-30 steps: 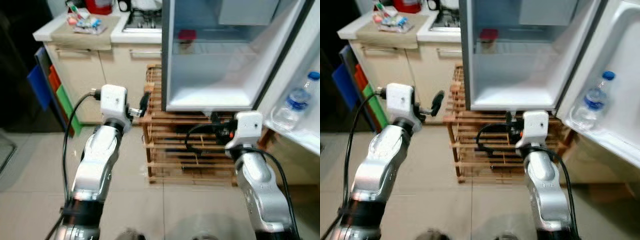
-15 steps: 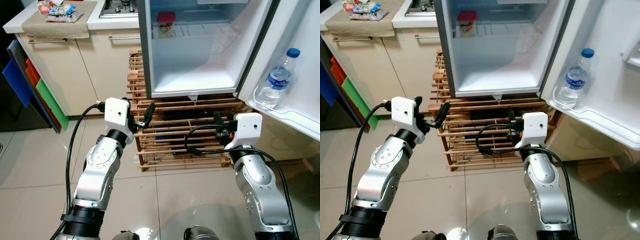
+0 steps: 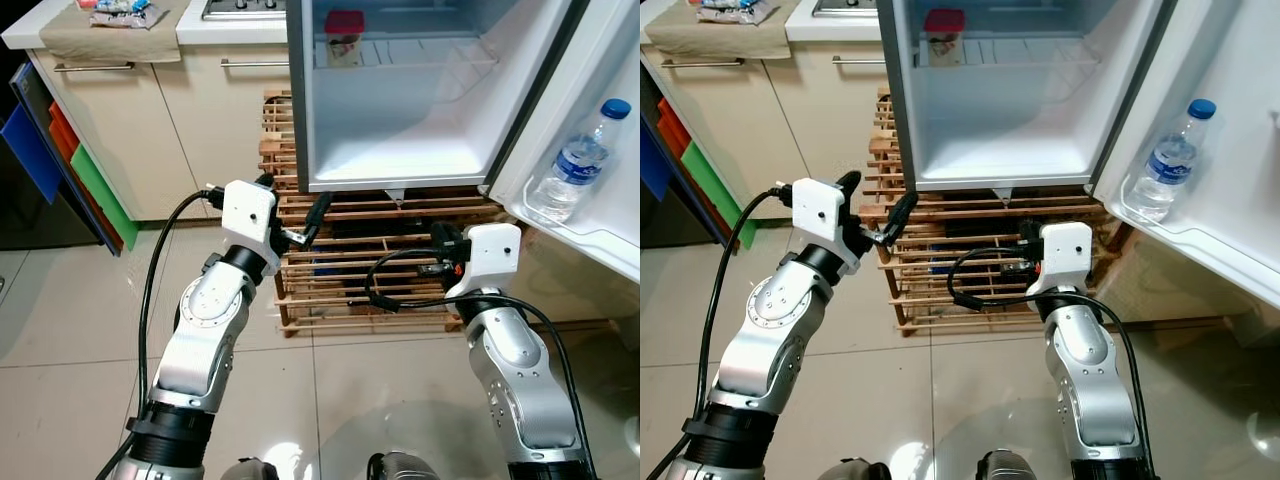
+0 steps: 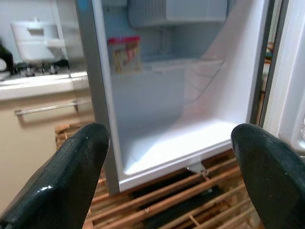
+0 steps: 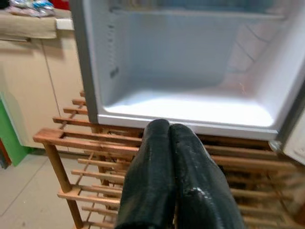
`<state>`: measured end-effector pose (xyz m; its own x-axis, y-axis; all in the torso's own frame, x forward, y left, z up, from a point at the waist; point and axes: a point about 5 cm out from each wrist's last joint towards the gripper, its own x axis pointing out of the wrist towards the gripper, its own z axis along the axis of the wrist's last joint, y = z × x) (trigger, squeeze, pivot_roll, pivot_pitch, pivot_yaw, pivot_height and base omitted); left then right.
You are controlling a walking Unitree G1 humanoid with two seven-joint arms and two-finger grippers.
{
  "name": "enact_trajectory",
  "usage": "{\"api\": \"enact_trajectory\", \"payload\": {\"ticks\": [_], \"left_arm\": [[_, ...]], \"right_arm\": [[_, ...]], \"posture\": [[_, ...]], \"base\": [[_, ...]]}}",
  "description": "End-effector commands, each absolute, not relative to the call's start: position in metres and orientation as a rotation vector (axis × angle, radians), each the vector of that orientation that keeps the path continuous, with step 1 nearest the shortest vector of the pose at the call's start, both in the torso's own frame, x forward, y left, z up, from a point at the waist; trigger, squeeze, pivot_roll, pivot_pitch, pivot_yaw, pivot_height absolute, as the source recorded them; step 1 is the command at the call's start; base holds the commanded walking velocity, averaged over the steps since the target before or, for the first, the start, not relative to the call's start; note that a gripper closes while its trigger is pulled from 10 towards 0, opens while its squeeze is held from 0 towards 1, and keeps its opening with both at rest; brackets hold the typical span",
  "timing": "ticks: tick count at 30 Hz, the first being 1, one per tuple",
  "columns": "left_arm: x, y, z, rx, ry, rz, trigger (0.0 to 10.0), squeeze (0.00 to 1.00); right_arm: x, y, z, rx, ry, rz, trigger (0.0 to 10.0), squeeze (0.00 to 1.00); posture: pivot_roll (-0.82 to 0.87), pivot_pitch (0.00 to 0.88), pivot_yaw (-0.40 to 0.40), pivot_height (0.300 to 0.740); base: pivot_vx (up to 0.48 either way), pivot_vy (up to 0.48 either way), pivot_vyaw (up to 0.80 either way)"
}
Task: Restocking fridge
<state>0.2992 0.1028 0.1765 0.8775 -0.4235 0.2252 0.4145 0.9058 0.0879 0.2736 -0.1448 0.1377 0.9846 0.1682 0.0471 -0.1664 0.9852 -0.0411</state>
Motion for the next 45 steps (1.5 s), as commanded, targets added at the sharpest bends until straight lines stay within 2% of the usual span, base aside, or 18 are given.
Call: {"api": "enact_trajectory", "payload": {"ticks": [1,35,36,38,39,45], "left_arm": [[0.299,0.1,0.186,0.035,-0.279,-0.456,10.0,0.0],[0.301,0.094,0.207,0.028,-0.356,-0.506,10.0,0.0],[0.299,0.092,0.21,0.034,-0.372,-0.518,10.0,0.0],[0.298,0.091,0.212,0.038,-0.382,-0.525,10.0,0.0],[0.296,0.087,0.221,0.036,-0.409,-0.543,10.0,0.0],[0.284,0.074,0.258,0.026,-0.525,-0.651,10.0,0.0]], "right_arm": [[0.275,-0.142,0.14,-0.05,-0.066,0.18,0.0,0.0],[0.287,-0.137,0.151,0.025,-0.07,0.154,0.0,0.0],[0.289,-0.136,0.153,0.02,-0.071,0.151,3.7,0.0],[0.29,-0.136,0.154,0.018,-0.071,0.149,3.7,0.0],[0.292,-0.136,0.157,0.017,-0.071,0.141,10.0,0.0],[0.303,-0.131,0.175,0.042,-0.068,0.119,10.0,0.0]], "posture": [[-0.15,0.046,0.024,0.74],[-0.15,0.034,0.035,0.74],[-0.15,0.034,0.035,0.74],[-0.15,0.034,0.035,0.74],[-0.14,0.042,0.033,0.74],[-0.12,0.064,0.033,0.74]], "base": [[0.0,0.0,0.0],[0.466,0.0,0.0],[0.48,0.0,0.0],[0.48,0.0,0.0],[0.0,0.0,0.0],[0.0,0.0,0.0]]}}
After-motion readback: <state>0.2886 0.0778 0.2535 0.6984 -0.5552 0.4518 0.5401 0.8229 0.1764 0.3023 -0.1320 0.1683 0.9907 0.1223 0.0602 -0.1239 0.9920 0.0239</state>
